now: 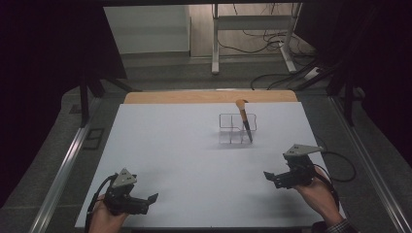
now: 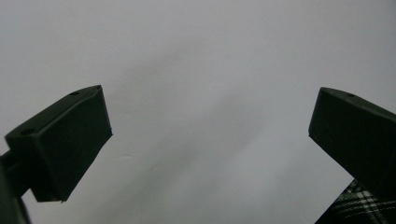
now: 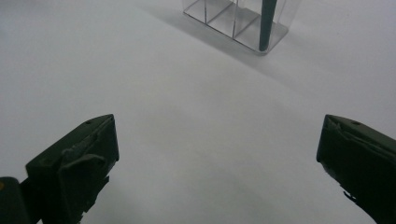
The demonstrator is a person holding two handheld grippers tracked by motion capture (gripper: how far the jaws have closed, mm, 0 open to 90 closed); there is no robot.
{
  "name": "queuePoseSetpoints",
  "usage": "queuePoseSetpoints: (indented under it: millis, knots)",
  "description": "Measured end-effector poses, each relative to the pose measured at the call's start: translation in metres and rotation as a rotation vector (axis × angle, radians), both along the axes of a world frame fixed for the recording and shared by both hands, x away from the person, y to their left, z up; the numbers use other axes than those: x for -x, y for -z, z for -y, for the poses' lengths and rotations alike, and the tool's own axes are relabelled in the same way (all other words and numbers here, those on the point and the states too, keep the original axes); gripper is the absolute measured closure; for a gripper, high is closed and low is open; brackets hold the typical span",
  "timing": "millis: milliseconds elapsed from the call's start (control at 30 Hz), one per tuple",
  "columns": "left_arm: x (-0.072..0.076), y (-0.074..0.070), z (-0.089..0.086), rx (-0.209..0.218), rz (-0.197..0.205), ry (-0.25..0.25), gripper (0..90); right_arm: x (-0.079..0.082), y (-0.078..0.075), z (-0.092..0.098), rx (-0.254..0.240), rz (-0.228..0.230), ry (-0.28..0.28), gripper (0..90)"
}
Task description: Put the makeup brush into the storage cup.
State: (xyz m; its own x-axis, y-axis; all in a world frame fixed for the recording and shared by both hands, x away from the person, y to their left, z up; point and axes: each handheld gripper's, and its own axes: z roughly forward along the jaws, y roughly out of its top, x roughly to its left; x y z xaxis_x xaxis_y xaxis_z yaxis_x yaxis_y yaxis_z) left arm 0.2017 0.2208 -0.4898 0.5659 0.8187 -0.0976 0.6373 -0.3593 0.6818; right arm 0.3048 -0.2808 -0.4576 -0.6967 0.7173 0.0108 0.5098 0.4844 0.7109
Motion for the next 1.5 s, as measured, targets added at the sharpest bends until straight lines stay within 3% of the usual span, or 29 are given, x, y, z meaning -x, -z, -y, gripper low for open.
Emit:
queuePoseSetpoints:
  millis: [767, 1500]
  knots:
    - [0.0, 0.0, 0.001, 0.001, 0.0, -0.002, 0.0, 0.018, 0.003, 0.021, 0.04, -0.025, 0.029, 0.0]
    - [0.0, 0.001, 0.001, -0.001, 0.002, -0.001, 0.0, 0.032, 0.009, 0.042, 0.048, -0.064, 0.064, 0.0]
